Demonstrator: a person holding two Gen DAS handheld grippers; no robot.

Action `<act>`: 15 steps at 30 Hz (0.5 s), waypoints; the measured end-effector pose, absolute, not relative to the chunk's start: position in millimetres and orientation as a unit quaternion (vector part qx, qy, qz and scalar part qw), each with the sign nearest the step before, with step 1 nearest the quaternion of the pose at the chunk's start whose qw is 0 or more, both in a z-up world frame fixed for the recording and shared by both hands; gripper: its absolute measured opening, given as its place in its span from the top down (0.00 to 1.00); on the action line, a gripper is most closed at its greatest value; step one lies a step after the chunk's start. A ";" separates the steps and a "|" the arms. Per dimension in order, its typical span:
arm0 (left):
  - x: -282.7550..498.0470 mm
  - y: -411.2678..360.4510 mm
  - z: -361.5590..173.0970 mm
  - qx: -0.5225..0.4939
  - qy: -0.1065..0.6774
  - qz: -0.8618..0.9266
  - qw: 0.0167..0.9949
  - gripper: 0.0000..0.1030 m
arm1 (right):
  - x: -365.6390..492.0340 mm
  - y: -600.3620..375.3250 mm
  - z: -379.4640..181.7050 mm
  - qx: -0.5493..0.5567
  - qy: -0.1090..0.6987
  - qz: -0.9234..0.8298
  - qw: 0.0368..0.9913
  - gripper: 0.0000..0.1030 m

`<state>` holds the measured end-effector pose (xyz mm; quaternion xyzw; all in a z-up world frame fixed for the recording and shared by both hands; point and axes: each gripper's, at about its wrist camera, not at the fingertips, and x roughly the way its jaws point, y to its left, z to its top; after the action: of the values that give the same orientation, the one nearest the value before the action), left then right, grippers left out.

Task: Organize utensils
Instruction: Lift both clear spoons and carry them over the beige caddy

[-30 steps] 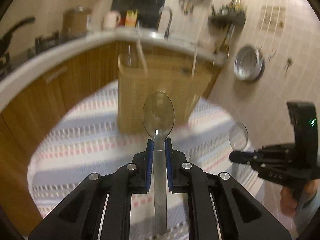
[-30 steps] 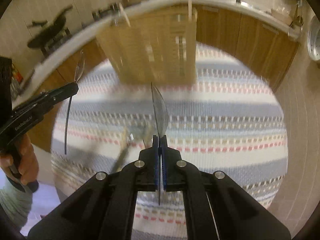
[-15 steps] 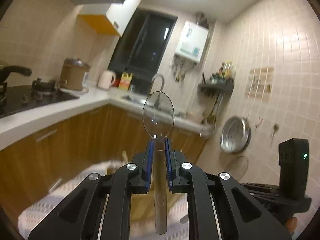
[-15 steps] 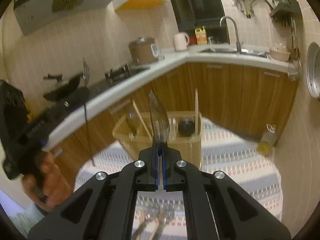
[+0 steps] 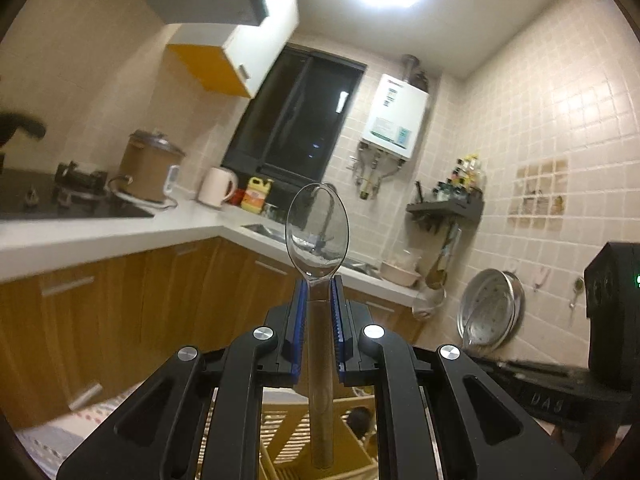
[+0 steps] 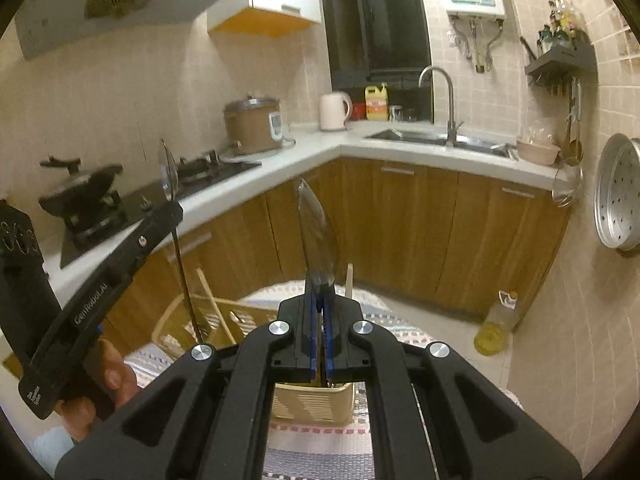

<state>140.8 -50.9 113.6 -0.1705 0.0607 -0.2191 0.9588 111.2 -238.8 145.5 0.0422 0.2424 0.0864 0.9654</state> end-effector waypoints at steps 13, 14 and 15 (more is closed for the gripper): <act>154.6 -60.5 77.2 -0.133 0.105 -0.195 0.966 0.90 | 142.6 -237.0 92.8 0.048 0.323 0.089 0.941 0.98; 155.3 -59.7 76.6 -0.133 0.114 -0.198 0.964 0.90 | 142.3 -237.1 91.4 0.049 0.326 0.091 0.940 0.98; 156.7 -59.0 76.0 -0.132 0.122 -0.199 0.963 0.90 | 142.2 -237.7 90.1 0.050 0.328 0.093 0.939 0.98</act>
<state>156.7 -59.0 76.0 -0.1322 0.1220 -0.1993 0.9633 142.2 -237.7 90.1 0.0503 0.3285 0.0932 0.9386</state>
